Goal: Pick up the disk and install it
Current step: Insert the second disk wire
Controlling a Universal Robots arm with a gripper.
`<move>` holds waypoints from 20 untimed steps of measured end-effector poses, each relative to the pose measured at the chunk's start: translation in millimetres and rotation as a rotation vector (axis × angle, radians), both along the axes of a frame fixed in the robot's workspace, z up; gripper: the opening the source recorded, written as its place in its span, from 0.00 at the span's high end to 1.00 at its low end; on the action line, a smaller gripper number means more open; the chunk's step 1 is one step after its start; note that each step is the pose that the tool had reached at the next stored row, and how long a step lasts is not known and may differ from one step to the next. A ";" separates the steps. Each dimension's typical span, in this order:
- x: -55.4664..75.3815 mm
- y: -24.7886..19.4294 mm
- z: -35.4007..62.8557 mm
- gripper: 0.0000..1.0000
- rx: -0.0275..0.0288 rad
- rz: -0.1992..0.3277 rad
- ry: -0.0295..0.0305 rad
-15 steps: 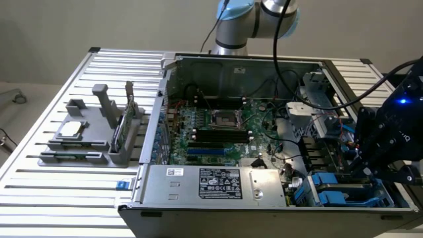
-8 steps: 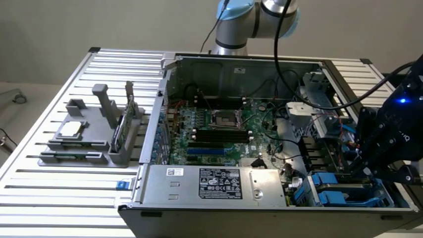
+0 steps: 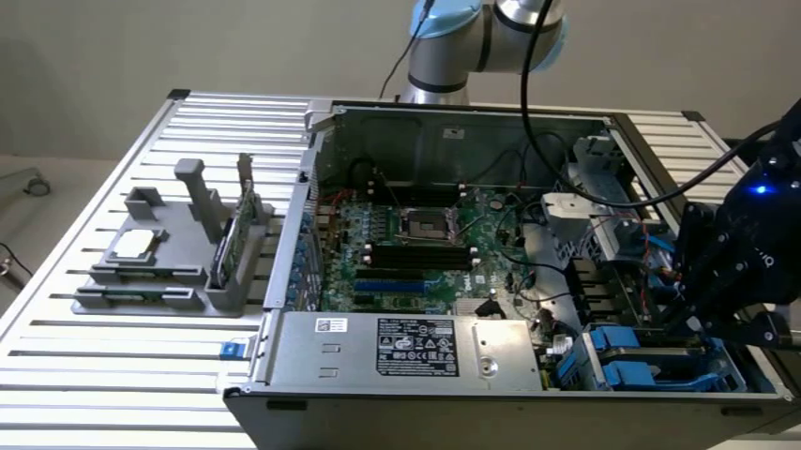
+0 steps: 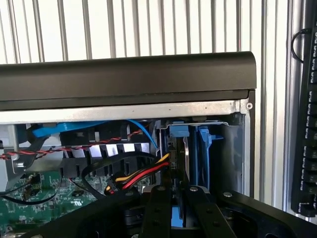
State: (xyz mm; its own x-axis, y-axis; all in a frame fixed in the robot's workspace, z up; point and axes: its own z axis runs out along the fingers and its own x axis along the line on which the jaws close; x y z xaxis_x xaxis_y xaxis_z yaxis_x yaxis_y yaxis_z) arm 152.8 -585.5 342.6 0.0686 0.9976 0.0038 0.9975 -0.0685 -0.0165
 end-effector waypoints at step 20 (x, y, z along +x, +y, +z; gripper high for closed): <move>-1.7 0.0 -1.5 0.84 -0.0016 -0.006 -0.0110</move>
State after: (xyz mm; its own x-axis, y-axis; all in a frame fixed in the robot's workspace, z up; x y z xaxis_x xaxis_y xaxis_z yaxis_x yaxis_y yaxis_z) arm 151.1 -585.5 341.1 0.0743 0.9972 0.0031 0.9972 -0.0743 -0.0054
